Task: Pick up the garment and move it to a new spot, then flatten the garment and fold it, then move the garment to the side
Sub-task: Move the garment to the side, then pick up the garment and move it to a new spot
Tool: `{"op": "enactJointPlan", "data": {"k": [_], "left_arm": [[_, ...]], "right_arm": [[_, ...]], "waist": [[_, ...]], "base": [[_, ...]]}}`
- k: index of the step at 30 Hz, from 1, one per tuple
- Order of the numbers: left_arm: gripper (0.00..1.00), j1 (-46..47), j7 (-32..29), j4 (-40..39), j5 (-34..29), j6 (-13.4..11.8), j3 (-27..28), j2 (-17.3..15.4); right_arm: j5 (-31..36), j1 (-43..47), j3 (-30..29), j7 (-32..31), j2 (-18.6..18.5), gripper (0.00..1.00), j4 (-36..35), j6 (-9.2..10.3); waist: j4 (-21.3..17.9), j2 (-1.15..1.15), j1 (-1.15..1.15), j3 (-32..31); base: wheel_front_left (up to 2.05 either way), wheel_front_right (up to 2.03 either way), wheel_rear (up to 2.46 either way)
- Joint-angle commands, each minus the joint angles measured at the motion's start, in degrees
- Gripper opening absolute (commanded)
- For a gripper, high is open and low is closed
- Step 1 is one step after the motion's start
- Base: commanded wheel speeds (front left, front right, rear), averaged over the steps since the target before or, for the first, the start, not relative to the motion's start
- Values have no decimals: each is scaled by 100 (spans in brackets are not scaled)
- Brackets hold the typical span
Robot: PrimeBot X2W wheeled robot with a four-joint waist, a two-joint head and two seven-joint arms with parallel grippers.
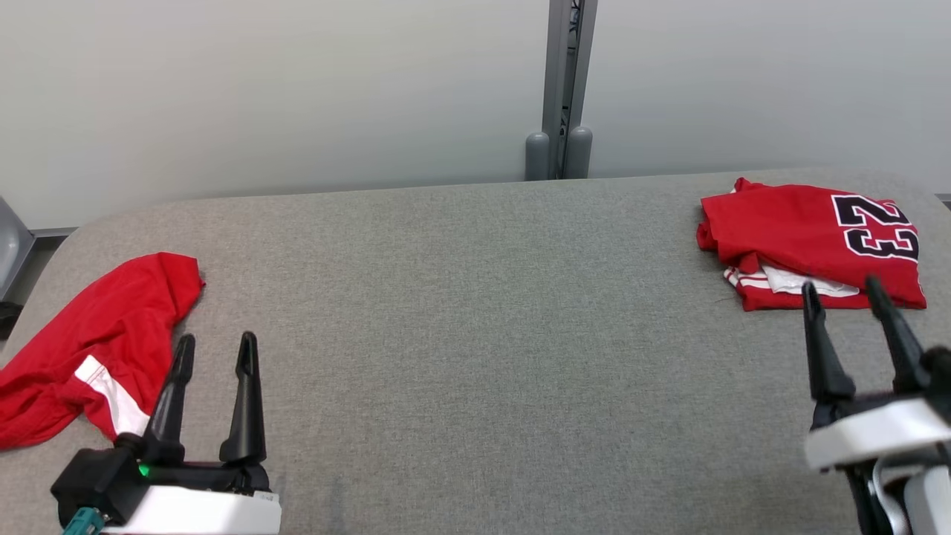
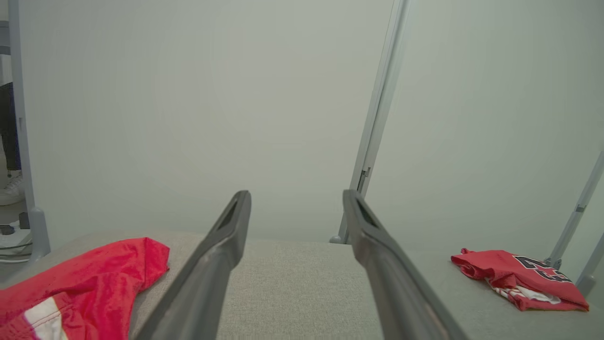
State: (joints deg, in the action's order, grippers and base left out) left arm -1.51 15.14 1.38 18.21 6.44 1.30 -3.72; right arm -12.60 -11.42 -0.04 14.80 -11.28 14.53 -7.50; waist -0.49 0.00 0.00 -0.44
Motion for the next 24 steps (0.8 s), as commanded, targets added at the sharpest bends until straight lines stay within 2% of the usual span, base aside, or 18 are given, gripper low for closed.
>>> {"op": "enactJointPlan", "data": {"k": [1, 6, 12, 24], "left_arm": [[100, -74, -2, 22, 32, -27, 40, 3], [100, -170, -2, 148, 45, -17, 57, 42], [100, -189, -2, 308, 13, 11, 7, 63], [100, -78, -2, 406, 40, 47, -64, 74]], "right_arm": [[-29, 217, -78, 22, 49, 100, -107, 1], [10, 778, -156, 39, 390, 100, -370, 1], [113, 984, -96, 43, 558, 100, -475, 1], [193, 998, -36, 45, 624, 100, -582, 1]], "waist": [[16, 0, 0, -12], [41, 0, 0, -22], [83, 0, 0, -9], [129, 0, 0, -8]], "base": [[0, 0, 0], [0, 0, 0], [0, 0, 0], [0, 0, 0]]}}
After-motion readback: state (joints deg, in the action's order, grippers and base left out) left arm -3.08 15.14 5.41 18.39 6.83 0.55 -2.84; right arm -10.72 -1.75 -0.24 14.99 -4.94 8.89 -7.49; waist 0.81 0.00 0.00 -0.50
